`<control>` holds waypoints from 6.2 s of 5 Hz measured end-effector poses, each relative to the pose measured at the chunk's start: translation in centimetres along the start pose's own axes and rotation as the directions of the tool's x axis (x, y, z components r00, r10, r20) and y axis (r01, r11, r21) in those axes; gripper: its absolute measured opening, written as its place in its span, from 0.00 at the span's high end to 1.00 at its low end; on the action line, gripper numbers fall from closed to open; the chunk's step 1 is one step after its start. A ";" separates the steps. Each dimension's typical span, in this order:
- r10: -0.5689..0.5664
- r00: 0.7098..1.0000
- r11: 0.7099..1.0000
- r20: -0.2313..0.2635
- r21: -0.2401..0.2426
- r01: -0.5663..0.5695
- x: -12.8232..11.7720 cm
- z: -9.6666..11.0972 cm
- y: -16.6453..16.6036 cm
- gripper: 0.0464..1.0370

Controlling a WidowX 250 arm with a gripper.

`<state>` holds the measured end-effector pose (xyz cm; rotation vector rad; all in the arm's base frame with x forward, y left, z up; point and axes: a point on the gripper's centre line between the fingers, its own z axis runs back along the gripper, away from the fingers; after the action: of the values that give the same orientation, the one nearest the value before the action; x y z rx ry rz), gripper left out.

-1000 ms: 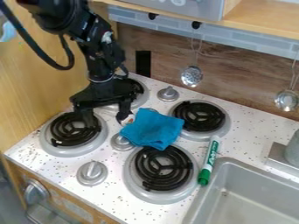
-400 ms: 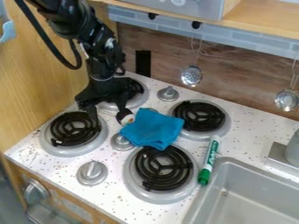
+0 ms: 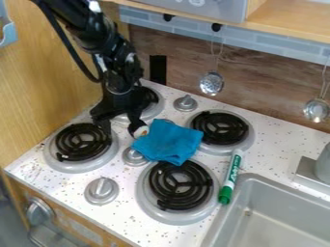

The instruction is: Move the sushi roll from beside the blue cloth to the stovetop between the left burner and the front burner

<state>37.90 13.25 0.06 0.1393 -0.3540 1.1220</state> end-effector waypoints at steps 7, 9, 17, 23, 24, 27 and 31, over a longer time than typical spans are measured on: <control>0.080 0.997 0.997 -0.019 -0.011 -0.080 0.6 -1.5 -2.7 0.04; 0.092 0.995 0.995 -0.024 -0.023 -0.092 0.1 -1.7 -4.1 0.04; 0.122 0.991 0.992 -0.059 -0.032 -0.124 -0.2 -0.4 -4.0 0.50; -0.015 0.996 0.999 -0.084 -0.047 0.011 -7.0 5.6 3.6 0.50; -0.029 0.997 0.999 -0.075 -0.040 0.026 -7.4 5.3 4.0 0.50; -0.082 0.993 0.995 -0.083 0.043 0.086 -8.7 1.5 3.8 0.50; -0.216 0.973 0.976 -0.079 -0.012 0.216 -7.4 4.9 2.5 0.03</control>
<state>31.78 6.59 1.93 0.1261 -0.2623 0.9087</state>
